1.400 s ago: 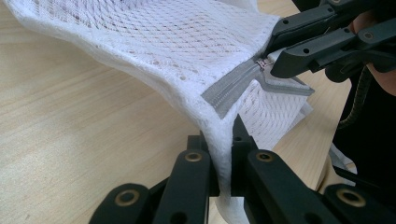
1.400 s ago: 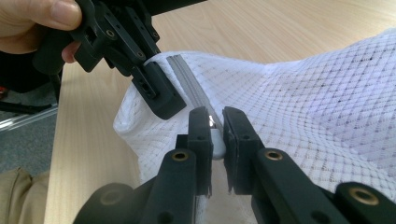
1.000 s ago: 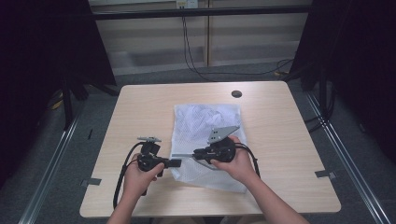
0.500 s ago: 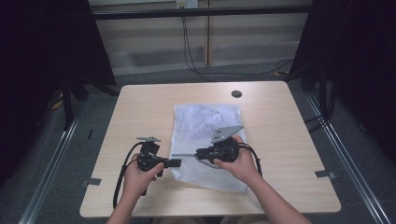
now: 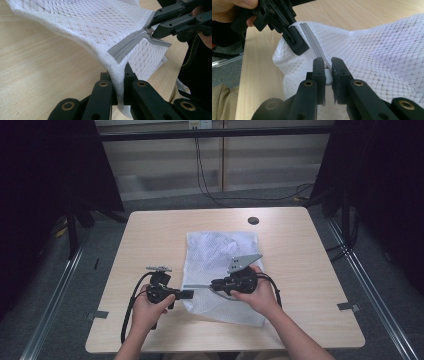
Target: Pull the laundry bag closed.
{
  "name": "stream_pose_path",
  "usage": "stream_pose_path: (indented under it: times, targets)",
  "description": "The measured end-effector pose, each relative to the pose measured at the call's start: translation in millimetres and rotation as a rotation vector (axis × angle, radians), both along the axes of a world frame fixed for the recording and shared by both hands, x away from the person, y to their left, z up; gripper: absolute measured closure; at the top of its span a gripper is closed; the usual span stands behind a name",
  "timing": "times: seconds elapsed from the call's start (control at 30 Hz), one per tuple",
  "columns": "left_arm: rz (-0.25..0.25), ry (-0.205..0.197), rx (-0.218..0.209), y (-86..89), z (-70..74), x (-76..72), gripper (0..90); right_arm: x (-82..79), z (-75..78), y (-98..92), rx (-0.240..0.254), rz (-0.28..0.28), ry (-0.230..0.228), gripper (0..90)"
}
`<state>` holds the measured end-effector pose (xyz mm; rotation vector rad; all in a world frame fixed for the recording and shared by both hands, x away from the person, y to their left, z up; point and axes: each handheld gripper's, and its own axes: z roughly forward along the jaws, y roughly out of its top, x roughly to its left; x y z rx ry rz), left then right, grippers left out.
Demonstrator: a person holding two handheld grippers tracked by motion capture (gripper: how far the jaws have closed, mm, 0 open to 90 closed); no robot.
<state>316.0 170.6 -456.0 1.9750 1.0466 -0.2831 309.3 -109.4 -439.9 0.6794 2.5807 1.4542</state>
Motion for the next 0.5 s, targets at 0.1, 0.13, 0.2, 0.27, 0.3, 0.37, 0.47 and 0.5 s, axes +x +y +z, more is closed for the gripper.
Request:
stream_pose_path:
  times: [0.1, 0.13, 0.2, 0.27, 0.3, 0.37, 0.47, 0.5]
  targets:
    - [0.002, 0.002, -0.003, -0.6, 0.2, -0.3, 89.3, 0.1, 0.6, -1.5, 0.007, 0.000, -0.002, 82.0]
    - [0.000, 0.001, -0.001, -0.4, 0.1, -0.1, 89.3, -0.1, 0.6, -1.7, 0.005, -0.001, -0.001, 82.0]
    - [0.001, -0.002, 0.004, 0.6, 0.3, 0.2, 89.3, -0.4, 0.8, -2.3, 0.004, -0.002, 0.004, 82.0]
    - [0.003, -0.002, 0.002, 0.5, 0.5, 0.1, 89.3, -0.3, 0.5, -3.3, 0.007, -0.003, 0.004, 82.0]
    - [0.003, 0.000, -0.001, 0.6, 0.5, 0.2, 89.3, -0.2, 0.4, -3.9, 0.007, -0.002, 0.003, 82.0]
    - [0.005, -0.002, 0.003, 0.5, 0.5, 0.1, 89.3, -0.1, 0.4, -4.4, 0.005, -0.001, 0.003, 82.0]
    - [0.009, 0.003, -0.004, 0.4, 0.7, -0.1, 89.3, -0.4, 0.6, -5.9, 0.008, -0.003, 0.007, 82.0]
    - [0.002, -0.001, 0.000, 0.4, 0.7, 0.1, 89.3, -0.6, 0.6, -6.5, 0.009, -0.005, 0.009, 82.0]
